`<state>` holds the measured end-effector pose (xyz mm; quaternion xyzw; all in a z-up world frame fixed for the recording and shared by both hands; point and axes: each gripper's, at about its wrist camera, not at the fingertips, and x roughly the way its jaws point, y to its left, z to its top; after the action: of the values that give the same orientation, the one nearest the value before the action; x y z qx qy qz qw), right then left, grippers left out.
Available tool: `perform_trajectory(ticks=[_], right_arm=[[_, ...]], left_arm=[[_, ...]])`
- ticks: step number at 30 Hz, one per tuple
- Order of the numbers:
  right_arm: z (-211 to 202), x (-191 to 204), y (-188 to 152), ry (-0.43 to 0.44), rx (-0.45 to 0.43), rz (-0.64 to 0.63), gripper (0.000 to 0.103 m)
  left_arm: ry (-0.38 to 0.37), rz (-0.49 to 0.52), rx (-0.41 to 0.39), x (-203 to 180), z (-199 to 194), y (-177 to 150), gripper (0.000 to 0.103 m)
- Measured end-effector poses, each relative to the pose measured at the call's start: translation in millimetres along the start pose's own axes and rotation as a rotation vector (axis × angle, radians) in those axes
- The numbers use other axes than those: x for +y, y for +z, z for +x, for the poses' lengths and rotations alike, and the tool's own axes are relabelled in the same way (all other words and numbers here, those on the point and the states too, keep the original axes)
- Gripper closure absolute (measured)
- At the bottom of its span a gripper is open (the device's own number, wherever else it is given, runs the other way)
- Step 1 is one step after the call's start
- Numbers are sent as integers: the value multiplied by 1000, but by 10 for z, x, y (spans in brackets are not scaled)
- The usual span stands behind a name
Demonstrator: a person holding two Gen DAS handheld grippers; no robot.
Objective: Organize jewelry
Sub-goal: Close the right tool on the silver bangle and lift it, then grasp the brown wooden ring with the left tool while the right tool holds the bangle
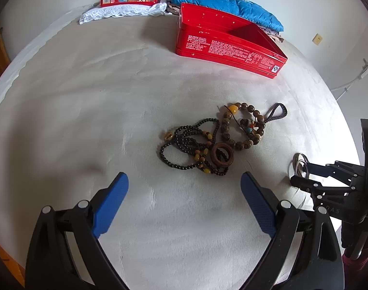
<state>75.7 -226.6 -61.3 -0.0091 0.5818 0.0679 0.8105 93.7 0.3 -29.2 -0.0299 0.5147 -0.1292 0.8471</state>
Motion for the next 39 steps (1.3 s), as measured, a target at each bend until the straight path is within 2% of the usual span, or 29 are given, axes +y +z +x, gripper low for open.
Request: perform_trajectory(ticks=[8, 12, 14, 18, 22, 30, 34, 38, 39], right_arm=[[-339, -236, 31, 121, -70, 69, 56], [-467, -368, 75, 112, -106, 106, 56], [-470, -465, 101, 118, -109, 130, 56], [-401, -617, 151, 134, -98, 161, 56], [-351, -688, 148, 146, -89, 175, 56], [-299, -706, 184, 168, -86, 171, 56], [-274, -706, 196, 173, -83, 174, 56], [-281, -705, 202, 173, -83, 176, 56], [-288, -703, 204, 173, -85, 177, 56]], left_arm=[[-5, 9, 0, -30, 9, 48, 10], [-38, 36, 11, -179, 38, 148, 12], [-43, 55, 37, -287, 105, 208, 25], [-64, 78, 85, -427, 254, 256, 28], [-77, 93, 126, -522, 386, 250, 36], [-34, 89, 132, -531, 499, 282, 36], [-10, 90, 138, -522, 549, 305, 52], [17, 93, 129, -508, 549, 317, 76], [18, 93, 128, -500, 548, 319, 76]])
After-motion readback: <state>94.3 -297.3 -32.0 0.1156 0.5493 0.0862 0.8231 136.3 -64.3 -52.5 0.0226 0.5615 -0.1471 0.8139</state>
